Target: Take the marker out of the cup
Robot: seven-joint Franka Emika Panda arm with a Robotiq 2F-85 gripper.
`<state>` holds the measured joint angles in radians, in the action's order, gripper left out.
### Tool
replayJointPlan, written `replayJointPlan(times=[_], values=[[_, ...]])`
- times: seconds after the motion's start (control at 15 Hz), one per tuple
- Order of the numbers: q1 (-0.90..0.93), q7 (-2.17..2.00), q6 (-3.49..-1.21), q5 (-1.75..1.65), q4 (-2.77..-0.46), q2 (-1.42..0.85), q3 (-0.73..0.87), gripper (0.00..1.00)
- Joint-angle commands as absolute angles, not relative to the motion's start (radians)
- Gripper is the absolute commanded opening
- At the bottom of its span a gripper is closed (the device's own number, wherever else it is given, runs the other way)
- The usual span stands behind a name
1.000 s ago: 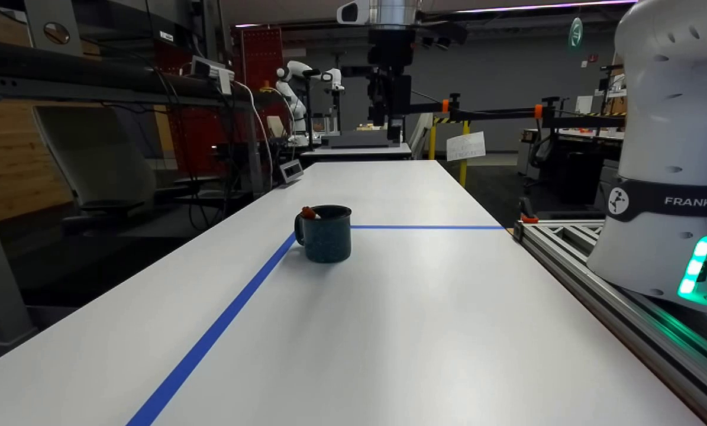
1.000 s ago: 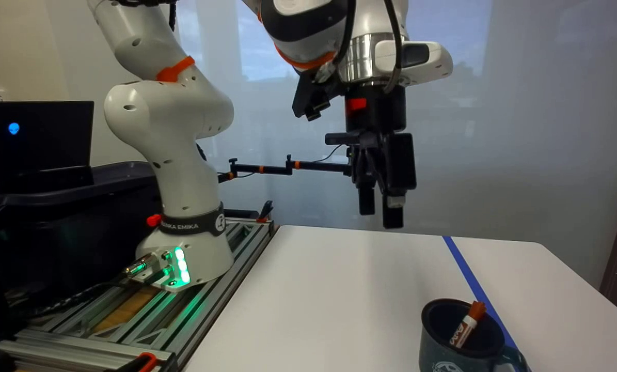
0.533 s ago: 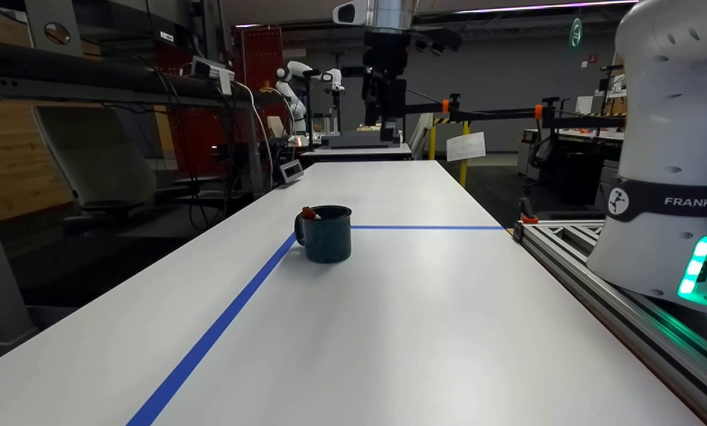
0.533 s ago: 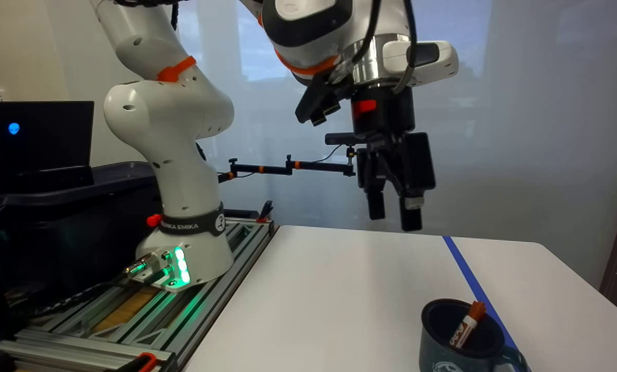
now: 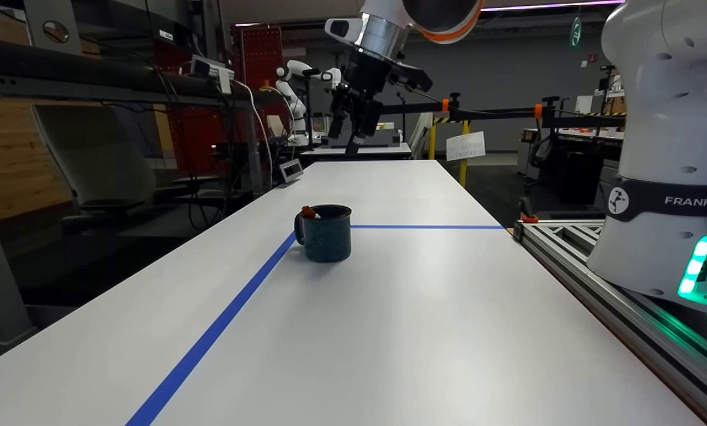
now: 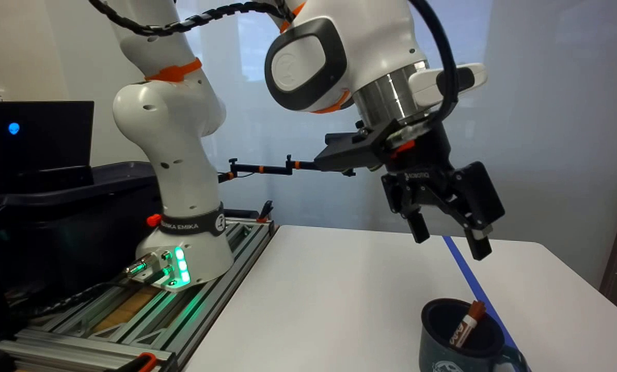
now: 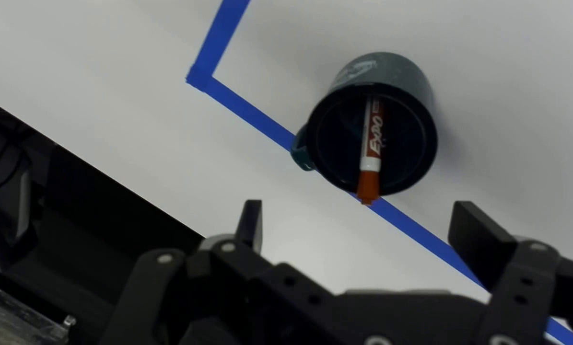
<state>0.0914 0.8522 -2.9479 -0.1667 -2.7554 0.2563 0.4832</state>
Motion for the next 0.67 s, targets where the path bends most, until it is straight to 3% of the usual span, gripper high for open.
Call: replayJointPlan(times=[0.0,0.6], values=[[0.365,1.106,-2.867,0.110,-2.753,0.314,0.694,1.00],[0.478,1.269,-2.834,0.217,-2.727,0.257,0.930,1.00]])
